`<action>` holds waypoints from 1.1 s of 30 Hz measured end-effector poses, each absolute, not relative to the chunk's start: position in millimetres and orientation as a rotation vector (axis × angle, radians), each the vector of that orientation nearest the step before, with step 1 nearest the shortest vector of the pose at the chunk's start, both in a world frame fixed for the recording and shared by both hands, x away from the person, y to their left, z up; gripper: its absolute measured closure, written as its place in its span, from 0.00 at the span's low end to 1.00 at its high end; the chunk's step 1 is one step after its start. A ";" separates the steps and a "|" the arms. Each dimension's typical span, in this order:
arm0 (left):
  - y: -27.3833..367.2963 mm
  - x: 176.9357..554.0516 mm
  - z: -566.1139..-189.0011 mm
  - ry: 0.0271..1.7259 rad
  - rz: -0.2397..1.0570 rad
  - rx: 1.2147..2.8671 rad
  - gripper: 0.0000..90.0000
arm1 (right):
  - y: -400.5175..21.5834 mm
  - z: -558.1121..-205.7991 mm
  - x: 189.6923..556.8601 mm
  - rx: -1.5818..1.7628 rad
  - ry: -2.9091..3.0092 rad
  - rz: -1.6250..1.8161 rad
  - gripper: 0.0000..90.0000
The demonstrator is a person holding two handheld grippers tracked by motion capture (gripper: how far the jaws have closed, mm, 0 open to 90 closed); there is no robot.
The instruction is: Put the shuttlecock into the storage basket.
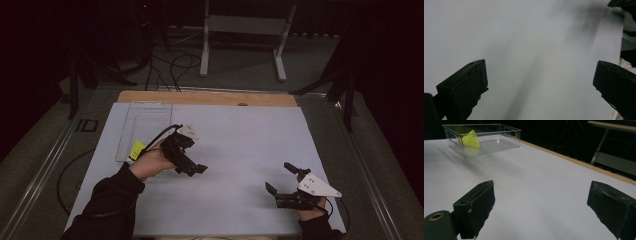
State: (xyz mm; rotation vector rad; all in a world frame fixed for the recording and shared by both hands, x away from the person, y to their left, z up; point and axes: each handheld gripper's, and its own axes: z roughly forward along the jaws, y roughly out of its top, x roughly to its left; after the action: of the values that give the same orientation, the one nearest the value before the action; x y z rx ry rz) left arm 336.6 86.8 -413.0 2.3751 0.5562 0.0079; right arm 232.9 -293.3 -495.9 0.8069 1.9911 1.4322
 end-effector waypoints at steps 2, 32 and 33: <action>86.0 333.2 -415.9 0.544 0.011 2.376 0.00 | -293.3 -496.1 233.0 0.808 1.993 1.434 0.08; 101.3 289.3 -461.9 0.432 -0.045 2.298 0.00 | -292.4 -495.9 232.9 0.804 2.000 1.435 0.08; 103.4 285.8 -466.2 0.431 -0.052 2.291 0.00 | -292.4 -496.0 233.0 0.802 2.000 1.435 0.08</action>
State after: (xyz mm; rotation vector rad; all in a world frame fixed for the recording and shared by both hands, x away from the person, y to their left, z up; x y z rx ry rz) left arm 285.8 103.4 -466.2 2.2912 0.4314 -0.0520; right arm 233.0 -292.4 -496.0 0.8021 1.9998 1.4346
